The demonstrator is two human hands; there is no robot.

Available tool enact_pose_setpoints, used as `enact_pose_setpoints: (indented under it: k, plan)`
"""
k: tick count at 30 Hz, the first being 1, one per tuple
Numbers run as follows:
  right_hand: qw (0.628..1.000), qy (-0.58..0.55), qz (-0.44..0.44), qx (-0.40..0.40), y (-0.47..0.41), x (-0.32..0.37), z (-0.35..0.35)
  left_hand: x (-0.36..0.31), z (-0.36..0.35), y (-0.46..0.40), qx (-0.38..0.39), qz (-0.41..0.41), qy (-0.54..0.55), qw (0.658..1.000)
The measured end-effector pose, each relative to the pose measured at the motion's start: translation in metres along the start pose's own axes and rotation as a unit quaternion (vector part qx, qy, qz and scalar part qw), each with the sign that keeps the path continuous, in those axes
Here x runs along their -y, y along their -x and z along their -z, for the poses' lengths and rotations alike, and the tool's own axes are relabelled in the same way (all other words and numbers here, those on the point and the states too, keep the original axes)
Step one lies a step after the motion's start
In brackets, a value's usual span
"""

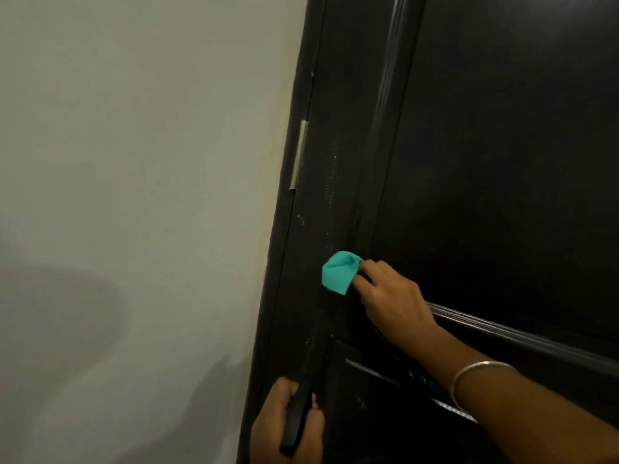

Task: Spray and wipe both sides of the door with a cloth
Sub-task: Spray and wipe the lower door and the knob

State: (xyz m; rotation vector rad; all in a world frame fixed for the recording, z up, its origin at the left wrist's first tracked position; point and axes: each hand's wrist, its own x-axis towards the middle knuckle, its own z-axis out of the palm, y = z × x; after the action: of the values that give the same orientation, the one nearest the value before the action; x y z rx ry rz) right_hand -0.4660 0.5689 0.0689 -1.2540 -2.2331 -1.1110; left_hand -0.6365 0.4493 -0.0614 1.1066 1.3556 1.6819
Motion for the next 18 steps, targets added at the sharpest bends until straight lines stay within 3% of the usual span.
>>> enact_pose_setpoints:
  k: [2, 5, 7, 10, 12, 18]
  plan:
    - [0.999, 0.024, 0.005, 0.048, -0.001, 0.001, 0.006, -0.007, 0.008, 0.001, 0.018, -0.052, 0.018, 0.998]
    - [0.983, 0.094, 0.112, 0.114, -0.015, -0.006, 0.027, -0.007, 0.015, -0.016, 0.031, -0.113, 0.002, 0.993]
    - [0.980, 0.134, 0.137, 0.060, -0.032, -0.023, 0.059, -0.010, 0.015, -0.033, 0.039, -0.134, -0.008, 0.990]
    - [0.986, 0.126, -0.030, -0.102, -0.068, -0.081, 0.121, -0.018, 0.017, -0.051, 0.059, -0.157, -0.012, 0.986]
    - [0.982, 0.132, -0.084, -0.104, -0.089, -0.111, 0.154, -0.025, 0.017, -0.060, 0.057, -0.174, -0.006, 0.983]
    - [0.985, 0.108, -0.097, -0.096, -0.099, -0.114, 0.155, -0.069, -0.006, -0.080, 0.063, -0.208, 0.015, 0.976]
